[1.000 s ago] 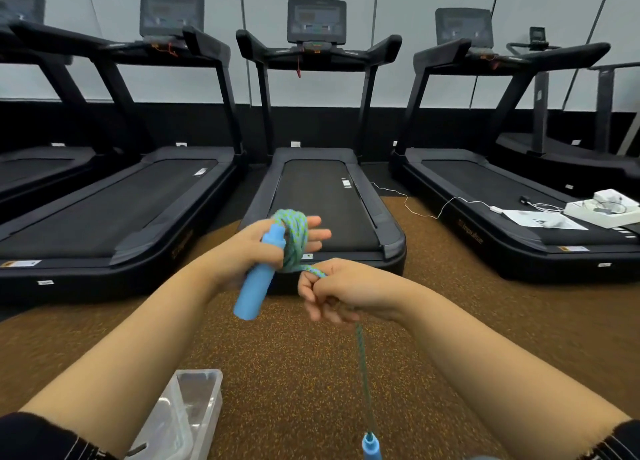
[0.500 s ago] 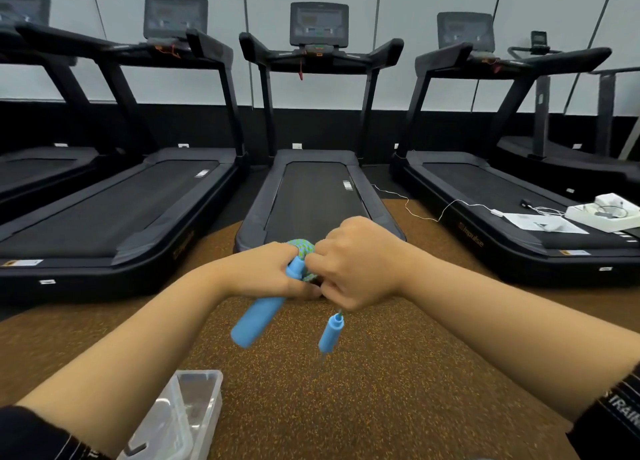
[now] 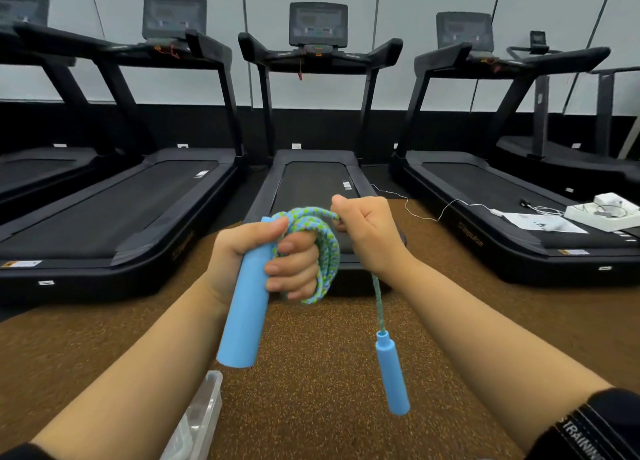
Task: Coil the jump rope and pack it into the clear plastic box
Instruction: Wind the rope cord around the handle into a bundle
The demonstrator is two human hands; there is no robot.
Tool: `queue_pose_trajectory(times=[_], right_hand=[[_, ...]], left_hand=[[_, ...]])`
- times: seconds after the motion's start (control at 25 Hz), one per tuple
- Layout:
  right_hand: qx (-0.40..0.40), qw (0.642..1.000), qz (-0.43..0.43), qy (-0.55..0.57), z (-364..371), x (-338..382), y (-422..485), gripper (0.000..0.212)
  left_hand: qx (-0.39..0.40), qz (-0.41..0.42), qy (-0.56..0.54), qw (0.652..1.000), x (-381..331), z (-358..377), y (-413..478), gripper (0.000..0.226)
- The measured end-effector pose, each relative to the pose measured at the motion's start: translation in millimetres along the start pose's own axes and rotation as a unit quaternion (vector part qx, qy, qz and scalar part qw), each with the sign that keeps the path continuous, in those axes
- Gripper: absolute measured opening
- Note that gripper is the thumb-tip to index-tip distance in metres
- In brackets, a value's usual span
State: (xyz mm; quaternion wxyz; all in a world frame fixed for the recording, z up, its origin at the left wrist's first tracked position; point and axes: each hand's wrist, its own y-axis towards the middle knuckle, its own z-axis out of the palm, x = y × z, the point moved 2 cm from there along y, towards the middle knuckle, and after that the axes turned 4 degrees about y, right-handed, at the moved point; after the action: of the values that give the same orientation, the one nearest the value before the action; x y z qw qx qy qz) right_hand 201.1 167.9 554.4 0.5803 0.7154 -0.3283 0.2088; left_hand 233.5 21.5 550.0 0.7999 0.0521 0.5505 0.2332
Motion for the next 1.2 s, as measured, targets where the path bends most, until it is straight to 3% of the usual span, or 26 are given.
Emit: queue_pose_trajectory(times=[0.32, 0.4, 0.64, 0.8, 0.92, 1.04, 1.12, 1.2], right_hand=[[-0.070, 0.984, 0.079, 0.142, 21.3, -25.2, -14.9, 0.052], [-0.094, 0.978, 0.088, 0.162, 27.2, -27.7, -20.6, 0.045], [-0.231, 0.963, 0.082, 0.107, 43.4, -23.3, -35.9, 0.044], [-0.268, 0.957, 0.078, 0.083, 56.5, -16.1, -53.1, 0.054], [-0.274, 0.959, 0.062, 0.046, 59.6, -12.9, -64.1, 0.056], [-0.285, 0.957, 0.048, -0.023, 56.2, -7.5, -69.2, 0.047], [-0.285, 0.956, 0.025, -0.073, 55.1, -3.1, -74.4, 0.046], [-0.274, 0.957, 0.008, -0.095, 50.5, -1.0, -78.1, 0.047]], left_hand=[[-0.036, 0.169, -0.122, 0.977, -13.0, 9.3, 17.2, 0.027], [-0.055, 0.190, -0.144, 0.970, -12.8, 6.6, 20.0, 0.027], [-0.071, 0.233, -0.212, 0.946, -10.1, 1.1, 33.8, 0.024], [-0.085, 0.283, -0.248, 0.922, -21.7, 0.9, 37.7, 0.019], [-0.138, 0.310, -0.220, 0.914, -31.2, 0.4, 38.1, 0.023], [-0.258, 0.336, -0.124, 0.897, -31.8, -5.7, 38.1, 0.031], [-0.313, 0.319, -0.010, 0.895, -32.1, -6.6, 38.8, 0.024], [-0.320, 0.286, 0.065, 0.901, -30.5, -5.7, 39.0, 0.011]])
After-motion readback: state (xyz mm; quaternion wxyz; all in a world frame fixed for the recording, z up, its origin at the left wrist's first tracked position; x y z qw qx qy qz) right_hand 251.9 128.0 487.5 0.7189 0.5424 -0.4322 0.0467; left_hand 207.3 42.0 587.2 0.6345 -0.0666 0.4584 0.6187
